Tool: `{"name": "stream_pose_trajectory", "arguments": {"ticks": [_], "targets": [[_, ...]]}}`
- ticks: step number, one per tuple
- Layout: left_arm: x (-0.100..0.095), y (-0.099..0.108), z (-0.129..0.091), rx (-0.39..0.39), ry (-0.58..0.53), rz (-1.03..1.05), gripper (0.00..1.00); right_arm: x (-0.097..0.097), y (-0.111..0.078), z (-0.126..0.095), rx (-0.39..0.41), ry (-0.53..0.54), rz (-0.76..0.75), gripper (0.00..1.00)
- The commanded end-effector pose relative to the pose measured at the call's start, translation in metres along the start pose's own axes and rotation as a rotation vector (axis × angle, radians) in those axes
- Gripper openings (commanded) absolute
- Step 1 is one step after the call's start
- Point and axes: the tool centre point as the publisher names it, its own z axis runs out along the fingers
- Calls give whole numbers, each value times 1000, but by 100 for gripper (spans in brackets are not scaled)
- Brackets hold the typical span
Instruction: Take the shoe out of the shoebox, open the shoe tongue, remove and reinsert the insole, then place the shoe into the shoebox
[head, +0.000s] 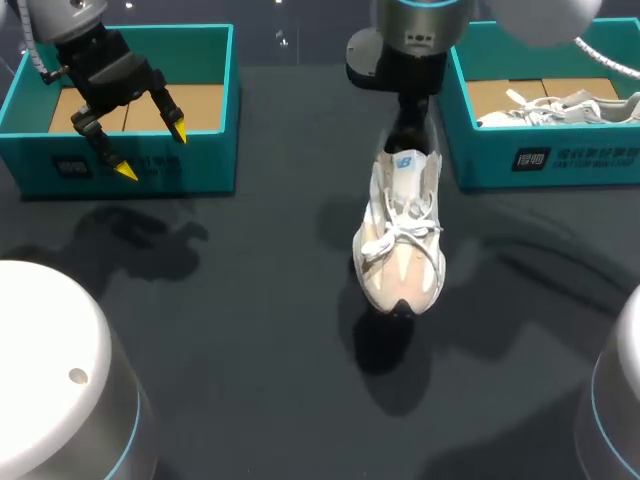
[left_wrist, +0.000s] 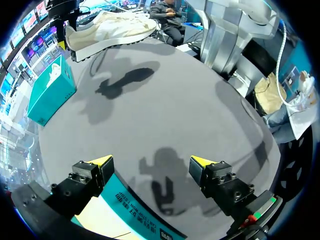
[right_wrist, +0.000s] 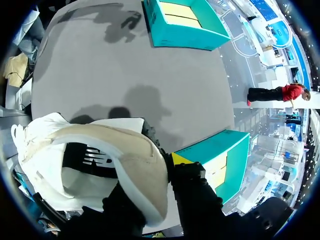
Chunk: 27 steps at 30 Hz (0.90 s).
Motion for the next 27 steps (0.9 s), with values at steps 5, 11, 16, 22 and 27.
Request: {"name": "stream_pose_trajectory", "arguments": {"ticks": [5,11,16,22,27], "targets": [[0,0,-1,-2,3,1,100,-52,-37,-7,6,1,-16,0],[0,0,-1,-2,3,1,100,-93,-77,-4,30,-8,-37,0],[0,0,-1,-2,3,1,100,-122,-117,5,4,-16,-46,0],[0,0,-1,-2,3,1,100,-139,-139,10,-8,-41,-55,0],[0,0,-1,-2,3,1,100,-139,-139,10,-8,-41,-55,0]]}}
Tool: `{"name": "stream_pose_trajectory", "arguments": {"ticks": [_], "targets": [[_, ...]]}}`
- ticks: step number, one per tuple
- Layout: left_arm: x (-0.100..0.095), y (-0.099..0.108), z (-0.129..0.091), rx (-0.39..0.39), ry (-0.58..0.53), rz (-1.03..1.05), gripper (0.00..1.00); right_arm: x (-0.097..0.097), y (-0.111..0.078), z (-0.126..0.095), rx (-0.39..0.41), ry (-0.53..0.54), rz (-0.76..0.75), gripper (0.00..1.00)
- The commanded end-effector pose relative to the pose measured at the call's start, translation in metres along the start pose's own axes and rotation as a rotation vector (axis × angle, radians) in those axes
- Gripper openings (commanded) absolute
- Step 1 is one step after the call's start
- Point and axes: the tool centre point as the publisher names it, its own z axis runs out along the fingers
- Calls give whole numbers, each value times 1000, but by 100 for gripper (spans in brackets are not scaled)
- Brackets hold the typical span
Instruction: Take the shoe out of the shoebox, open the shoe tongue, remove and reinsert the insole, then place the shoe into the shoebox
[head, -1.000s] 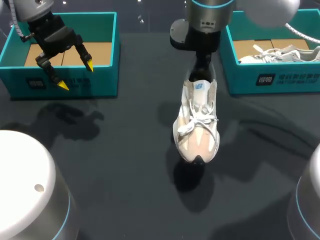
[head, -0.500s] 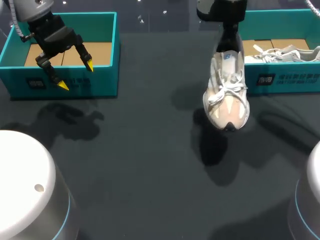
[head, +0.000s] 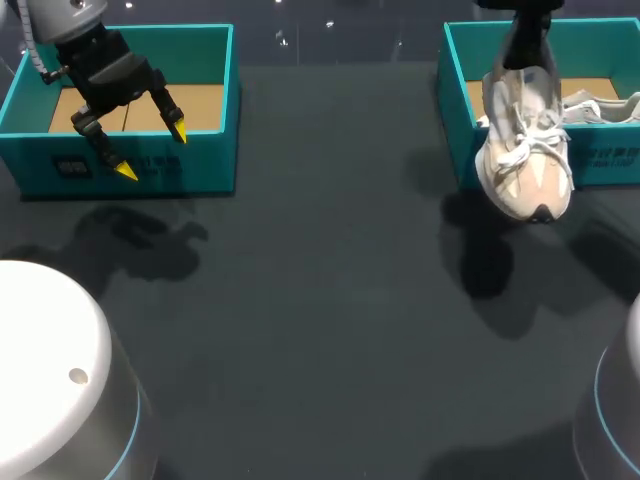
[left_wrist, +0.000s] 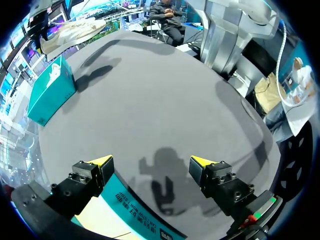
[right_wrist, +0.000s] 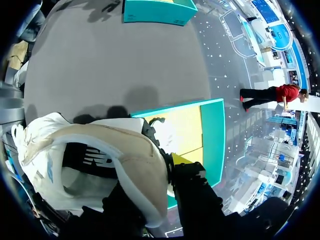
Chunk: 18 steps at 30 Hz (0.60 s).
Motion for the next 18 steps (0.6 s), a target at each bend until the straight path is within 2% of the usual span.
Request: {"name": "stream_pose_trajectory", "arguments": {"ticks": [1,8,13,18], "targets": [[0,0,-1,-2,3,1,100,3,-4,-2,-14,-6,-2,0],[0,0,-1,-2,3,1,100,3,-4,-2,-14,-6,-2,0],[0,0,-1,-2,3,1,100,-36,-35,-4,-29,-37,9,0],[0,0,-1,-2,3,1,100,-71,-72,9,-58,-46,22,0]]}}
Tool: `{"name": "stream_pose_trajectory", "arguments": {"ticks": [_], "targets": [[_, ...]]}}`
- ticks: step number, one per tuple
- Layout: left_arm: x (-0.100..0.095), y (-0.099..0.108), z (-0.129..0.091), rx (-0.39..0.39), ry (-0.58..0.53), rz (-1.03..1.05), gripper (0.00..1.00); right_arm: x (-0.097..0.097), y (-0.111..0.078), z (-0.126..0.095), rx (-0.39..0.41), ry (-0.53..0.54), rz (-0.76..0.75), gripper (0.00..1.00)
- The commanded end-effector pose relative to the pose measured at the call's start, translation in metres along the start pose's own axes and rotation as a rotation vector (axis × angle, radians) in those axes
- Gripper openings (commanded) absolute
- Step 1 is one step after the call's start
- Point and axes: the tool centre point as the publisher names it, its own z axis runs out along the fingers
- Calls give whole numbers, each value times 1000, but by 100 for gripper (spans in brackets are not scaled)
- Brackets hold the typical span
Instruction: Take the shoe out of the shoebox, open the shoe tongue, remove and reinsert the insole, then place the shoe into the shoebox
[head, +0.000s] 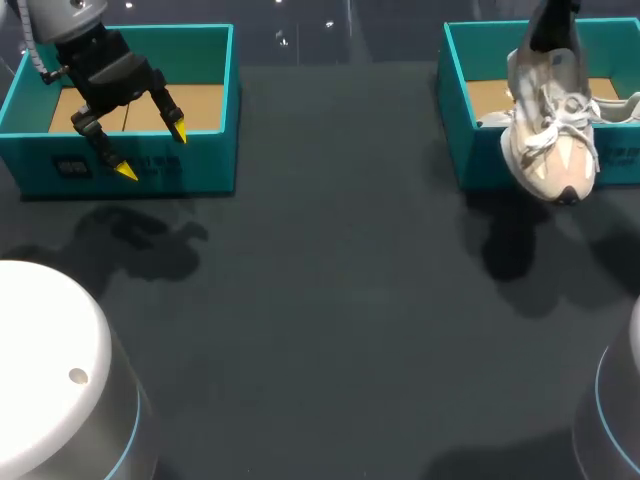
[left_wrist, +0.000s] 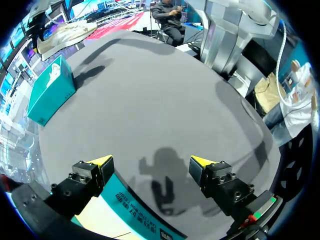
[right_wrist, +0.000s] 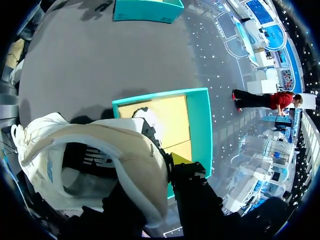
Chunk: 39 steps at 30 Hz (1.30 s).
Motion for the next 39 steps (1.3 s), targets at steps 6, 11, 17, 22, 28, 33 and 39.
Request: {"name": "stream_pose_trajectory", "arguments": {"ticks": [6,11,17,22,28,33,39], "targets": [[0,0,-1,-2,3,1,100,-66,-60,24,-43,16,-6,0],[0,0,-1,-2,3,1,100,-100,-83,33,6,7,-42,0],[0,0,-1,-2,3,1,100,-132,-99,50,-59,-26,-58,0],[0,0,-1,-2,3,1,100,-132,-99,50,-59,-26,-58,0],[0,0,-1,-2,3,1,100,-132,-99,50,-59,-26,-58,0],[0,0,-1,-2,3,1,100,-144,-106,54,-79,-44,-71,0],[0,0,-1,-2,3,1,100,-172,-123,72,-57,-25,-131,0]]}}
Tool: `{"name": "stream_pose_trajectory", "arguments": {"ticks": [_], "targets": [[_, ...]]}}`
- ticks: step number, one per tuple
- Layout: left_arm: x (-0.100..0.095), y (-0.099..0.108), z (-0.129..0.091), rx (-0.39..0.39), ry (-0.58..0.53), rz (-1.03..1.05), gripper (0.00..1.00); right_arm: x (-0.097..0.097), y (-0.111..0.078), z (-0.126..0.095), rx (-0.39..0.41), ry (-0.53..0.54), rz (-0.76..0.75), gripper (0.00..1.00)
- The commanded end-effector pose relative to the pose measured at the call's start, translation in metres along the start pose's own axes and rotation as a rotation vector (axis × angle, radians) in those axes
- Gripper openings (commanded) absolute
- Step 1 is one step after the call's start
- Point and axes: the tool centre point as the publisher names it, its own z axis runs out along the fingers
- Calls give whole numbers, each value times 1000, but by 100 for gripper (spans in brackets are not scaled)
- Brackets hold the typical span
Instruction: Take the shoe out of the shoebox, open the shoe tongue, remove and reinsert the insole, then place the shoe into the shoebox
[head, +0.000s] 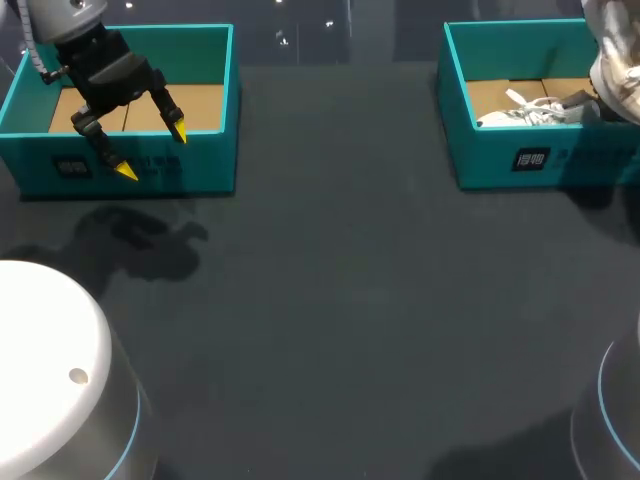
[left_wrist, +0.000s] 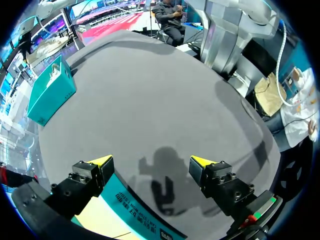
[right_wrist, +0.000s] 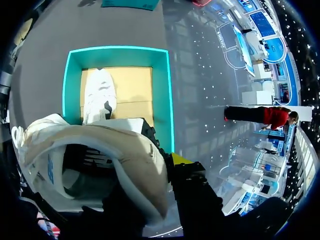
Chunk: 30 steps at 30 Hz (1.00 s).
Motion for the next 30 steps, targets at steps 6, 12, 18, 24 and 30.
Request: {"name": "stream_pose_trajectory", "arguments": {"ticks": [6,12,18,24,30], "targets": [[0,0,-1,-2,3,1,100,-25,-25,24,12,66,37,0],[0,0,-1,-2,3,1,100,-13,-44,30,55,43,318,0],[0,0,-1,-2,3,1,100,6,-62,30,128,36,608,0],[0,0,-1,-2,3,1,100,13,-67,26,181,34,772,0],[0,0,-1,-2,3,1,100,12,-62,23,188,66,891,0]]}}
